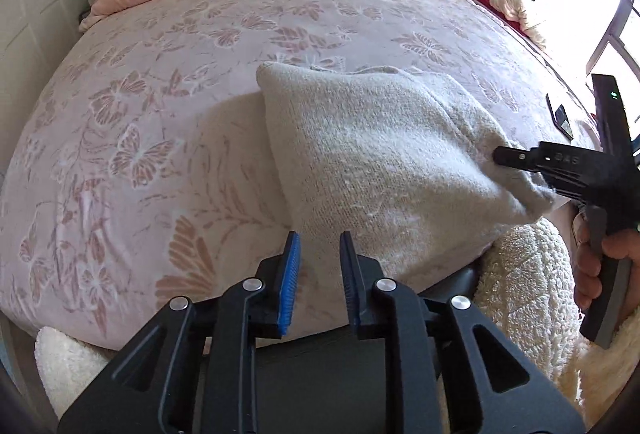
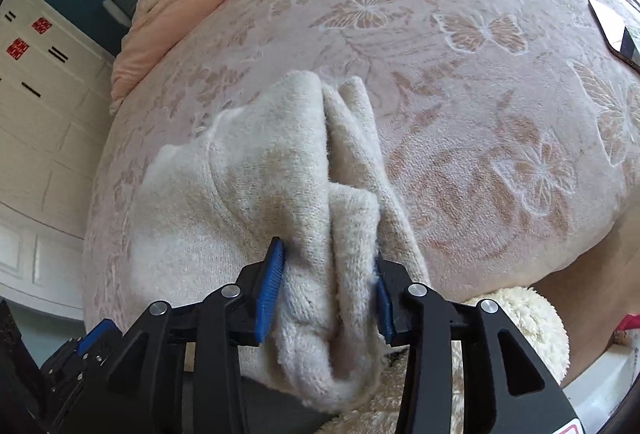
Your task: Fold small clothes
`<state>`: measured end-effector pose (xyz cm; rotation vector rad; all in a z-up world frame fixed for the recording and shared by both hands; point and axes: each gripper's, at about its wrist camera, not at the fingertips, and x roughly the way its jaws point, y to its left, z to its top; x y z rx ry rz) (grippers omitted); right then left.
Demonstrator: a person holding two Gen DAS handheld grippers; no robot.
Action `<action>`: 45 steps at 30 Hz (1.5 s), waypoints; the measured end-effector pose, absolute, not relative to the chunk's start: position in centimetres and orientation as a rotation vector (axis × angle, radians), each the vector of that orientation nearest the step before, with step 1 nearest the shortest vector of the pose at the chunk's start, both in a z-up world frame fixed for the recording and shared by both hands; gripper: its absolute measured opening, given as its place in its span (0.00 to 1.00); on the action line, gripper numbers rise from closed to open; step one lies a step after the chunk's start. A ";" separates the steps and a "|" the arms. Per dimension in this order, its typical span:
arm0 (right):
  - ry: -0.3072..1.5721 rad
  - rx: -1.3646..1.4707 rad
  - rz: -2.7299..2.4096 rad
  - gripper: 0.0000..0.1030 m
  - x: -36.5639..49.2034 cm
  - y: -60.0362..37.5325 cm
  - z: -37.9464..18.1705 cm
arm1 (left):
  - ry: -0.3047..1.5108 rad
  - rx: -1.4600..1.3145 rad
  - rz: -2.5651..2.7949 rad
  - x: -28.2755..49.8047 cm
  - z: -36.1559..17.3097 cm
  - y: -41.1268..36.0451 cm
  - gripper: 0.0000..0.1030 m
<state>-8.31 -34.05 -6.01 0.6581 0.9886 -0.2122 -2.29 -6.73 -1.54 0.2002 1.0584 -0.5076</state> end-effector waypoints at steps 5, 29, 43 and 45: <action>0.969 0.622 -0.194 0.58 -11.3 -32.6 -4.2 | 1.076 0.229 -0.456 -2.1 -2.3 -6.8 0.34; 0.713 0.839 0.155 0.19 -8.3 -32.2 3.7 | 1.198 0.144 -0.565 -2.2 -5.5 -6.3 0.08; 0.996 0.849 -0.229 0.38 -10.7 -36.7 -7.6 | 1.250 0.171 -0.542 -2.3 -6.5 -5.4 0.14; 0.929 0.793 -0.287 0.38 -11.8 -36.7 -4.9 | 1.186 0.133 -0.522 -2.3 -4.6 -3.9 0.31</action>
